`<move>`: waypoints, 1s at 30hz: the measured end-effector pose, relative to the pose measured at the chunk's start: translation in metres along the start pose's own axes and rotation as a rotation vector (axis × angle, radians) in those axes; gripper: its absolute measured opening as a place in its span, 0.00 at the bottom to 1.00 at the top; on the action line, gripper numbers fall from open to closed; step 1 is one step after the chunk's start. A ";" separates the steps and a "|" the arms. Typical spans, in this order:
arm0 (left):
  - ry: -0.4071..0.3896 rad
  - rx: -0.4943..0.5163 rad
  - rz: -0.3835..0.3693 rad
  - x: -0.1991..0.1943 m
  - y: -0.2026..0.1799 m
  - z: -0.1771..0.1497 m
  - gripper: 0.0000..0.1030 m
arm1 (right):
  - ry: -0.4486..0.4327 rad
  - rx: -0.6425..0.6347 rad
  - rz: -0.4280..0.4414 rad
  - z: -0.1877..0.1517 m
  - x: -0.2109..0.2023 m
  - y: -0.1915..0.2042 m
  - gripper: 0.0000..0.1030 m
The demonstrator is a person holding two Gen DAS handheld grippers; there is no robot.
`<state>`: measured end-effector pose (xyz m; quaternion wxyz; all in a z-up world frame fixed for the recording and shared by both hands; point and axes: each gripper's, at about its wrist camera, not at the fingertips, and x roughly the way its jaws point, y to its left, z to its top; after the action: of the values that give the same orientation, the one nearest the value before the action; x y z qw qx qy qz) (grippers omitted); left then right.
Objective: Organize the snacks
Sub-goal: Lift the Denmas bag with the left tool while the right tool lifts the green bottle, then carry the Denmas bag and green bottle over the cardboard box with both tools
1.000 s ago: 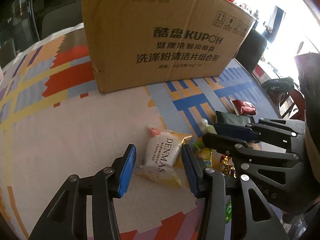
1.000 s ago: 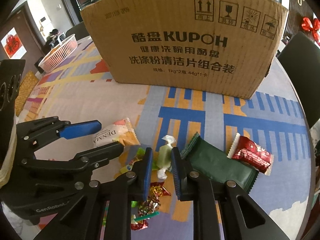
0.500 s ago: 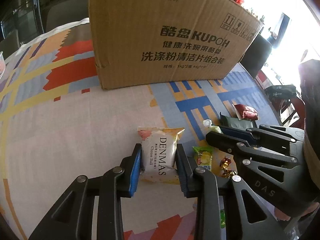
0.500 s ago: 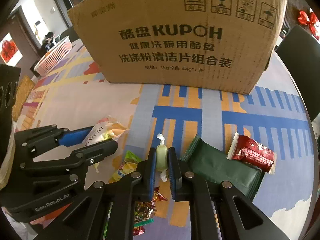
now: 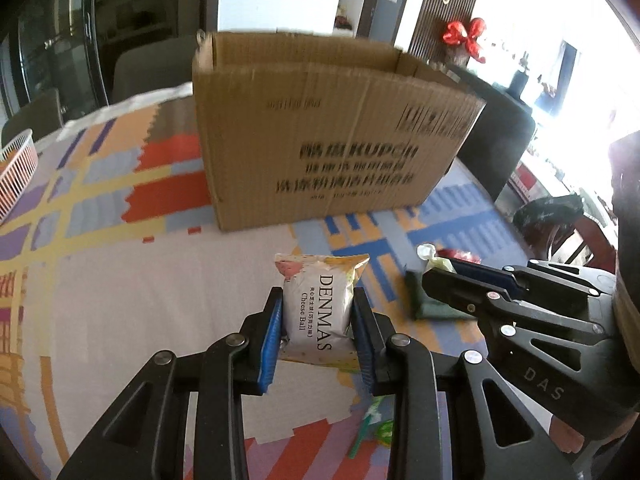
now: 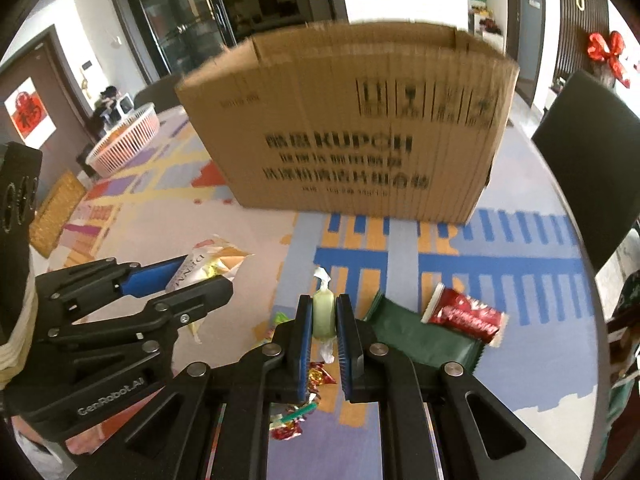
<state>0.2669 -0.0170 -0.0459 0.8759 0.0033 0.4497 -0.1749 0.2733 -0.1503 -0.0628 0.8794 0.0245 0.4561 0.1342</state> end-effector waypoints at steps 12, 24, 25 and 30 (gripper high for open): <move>-0.154 0.016 0.003 -0.054 -0.022 0.036 0.32 | -0.165 -0.003 0.015 0.029 -0.065 0.002 0.12; -0.228 0.020 0.007 -0.077 -0.032 0.082 0.32 | -0.302 -0.012 -0.005 0.073 -0.108 -0.004 0.12; -0.232 0.020 0.008 -0.078 -0.032 0.086 0.32 | -0.310 -0.011 -0.004 0.077 -0.110 -0.005 0.12; -0.235 0.025 0.010 -0.079 -0.030 0.107 0.32 | -0.330 -0.013 -0.011 0.098 -0.117 -0.008 0.12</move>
<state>0.2996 -0.0391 0.0849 0.9233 -0.0043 0.3417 -0.1753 0.2905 -0.1799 0.0858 0.9433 0.0379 0.3046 0.1266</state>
